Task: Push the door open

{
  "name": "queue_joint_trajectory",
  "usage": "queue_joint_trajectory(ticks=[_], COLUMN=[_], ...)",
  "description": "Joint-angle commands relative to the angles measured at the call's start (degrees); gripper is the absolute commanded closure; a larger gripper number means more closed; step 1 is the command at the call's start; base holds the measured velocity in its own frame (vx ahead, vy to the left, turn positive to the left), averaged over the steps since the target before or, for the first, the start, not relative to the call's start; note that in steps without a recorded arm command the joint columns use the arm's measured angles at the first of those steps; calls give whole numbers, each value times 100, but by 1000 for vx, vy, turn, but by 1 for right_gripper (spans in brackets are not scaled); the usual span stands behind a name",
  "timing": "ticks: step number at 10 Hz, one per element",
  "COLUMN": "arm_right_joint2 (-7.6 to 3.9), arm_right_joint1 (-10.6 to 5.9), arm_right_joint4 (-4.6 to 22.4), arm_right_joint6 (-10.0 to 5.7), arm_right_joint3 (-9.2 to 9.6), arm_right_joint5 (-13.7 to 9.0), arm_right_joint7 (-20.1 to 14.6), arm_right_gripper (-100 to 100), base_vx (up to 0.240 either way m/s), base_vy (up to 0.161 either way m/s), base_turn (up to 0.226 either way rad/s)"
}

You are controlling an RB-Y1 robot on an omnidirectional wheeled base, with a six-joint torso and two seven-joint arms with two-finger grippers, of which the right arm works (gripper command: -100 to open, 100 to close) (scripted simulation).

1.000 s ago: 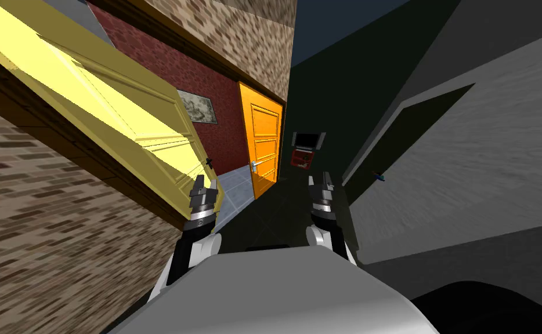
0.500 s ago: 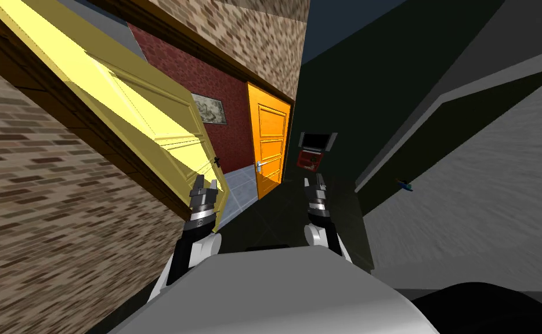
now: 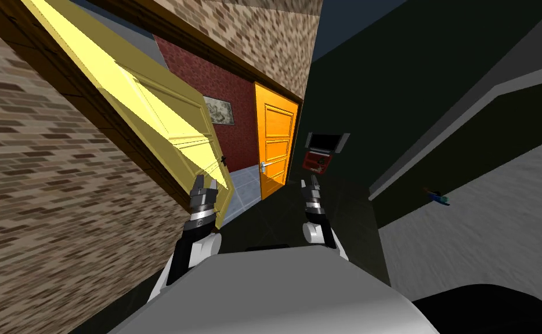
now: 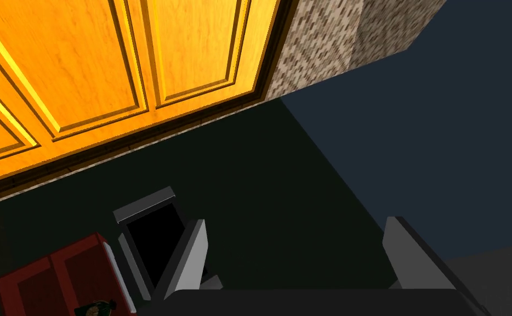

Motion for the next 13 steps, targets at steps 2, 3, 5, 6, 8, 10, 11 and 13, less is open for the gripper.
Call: queue_joint_trajectory(ticks=[2,3,5,6,8,10,11,13], arm_right_joint2=[-158,-212,-318,-375,-487,-602,-660,-718], arm_right_joint1=[-154,-235,-395,-484,-661,-844,-938,-1032], arm_right_joint4=[371,533,858,1029,1397,1743,1900,2150], arm_right_joint6=[-18,-19,-22,-24,-27,-31,-33,-35], arm_right_joint3=[-46,-61,-91,-107,-140,-173,-191,-208], arm_right_joint5=[-60,-79,-118,-139,-182,-226,-249,-272], arm_right_joint7=[-47,-57,-77,-89,-111,-134,-146,-157], arm_right_gripper=[-100,-100,-100,-100,-100,-100,-100,-100], base_vx=[59,59,63,76,72,67,69,37], base_vy=[-43,-53,-55,-52,-59,-73,-76,-36], base_turn=[171,209,195,196,206,212,232,81])
